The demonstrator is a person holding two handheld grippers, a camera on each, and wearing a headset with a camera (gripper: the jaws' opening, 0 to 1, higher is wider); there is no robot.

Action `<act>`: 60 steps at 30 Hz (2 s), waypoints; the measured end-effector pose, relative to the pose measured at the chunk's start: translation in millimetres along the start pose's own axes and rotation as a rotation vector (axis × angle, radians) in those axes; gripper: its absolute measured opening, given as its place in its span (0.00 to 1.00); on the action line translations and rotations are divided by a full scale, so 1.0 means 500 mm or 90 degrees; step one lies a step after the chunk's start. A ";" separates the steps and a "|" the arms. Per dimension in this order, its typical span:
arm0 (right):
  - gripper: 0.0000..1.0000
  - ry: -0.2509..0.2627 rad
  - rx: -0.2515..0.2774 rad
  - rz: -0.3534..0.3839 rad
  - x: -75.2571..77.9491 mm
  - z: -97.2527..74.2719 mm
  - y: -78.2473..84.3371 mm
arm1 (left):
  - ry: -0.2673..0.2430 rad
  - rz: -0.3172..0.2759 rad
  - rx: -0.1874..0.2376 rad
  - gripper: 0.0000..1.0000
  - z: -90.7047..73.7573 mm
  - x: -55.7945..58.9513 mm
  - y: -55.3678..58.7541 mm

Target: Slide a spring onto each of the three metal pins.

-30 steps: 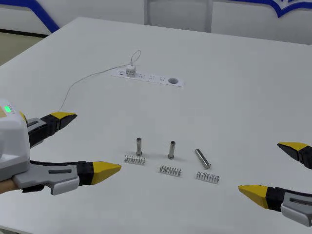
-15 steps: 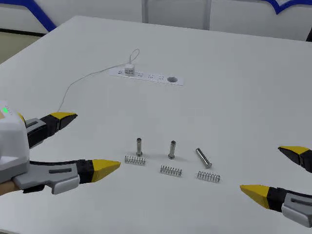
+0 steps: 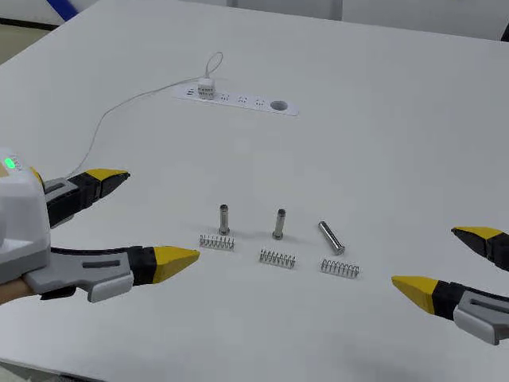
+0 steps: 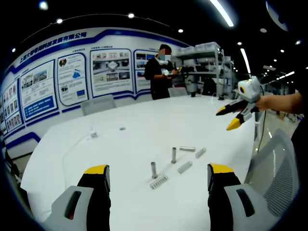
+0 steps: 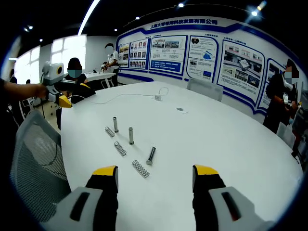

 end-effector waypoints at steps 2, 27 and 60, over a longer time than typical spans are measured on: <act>0.63 -0.004 -0.009 -0.011 0.000 0.015 -0.001 | 0.000 -0.008 0.003 0.85 0.003 -0.003 0.005; 0.41 -0.071 -0.056 -0.027 -0.033 0.187 -0.005 | 0.019 -0.014 0.026 0.81 0.018 -0.020 -0.001; 0.23 -0.085 -0.161 -0.021 -0.033 0.335 0.028 | 0.051 -0.061 0.003 0.79 0.048 -0.020 0.068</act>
Point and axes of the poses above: the centre of the closed fingertips' face, and the gripper's own axes: z roughly forward along the fingers, x roughly to its right, y roughly out of its underside, the point moved 6 cm from there along -z, roughly backward along the fingers, and after that the axes turned 3 degrees about y, right-handed, at the moved point
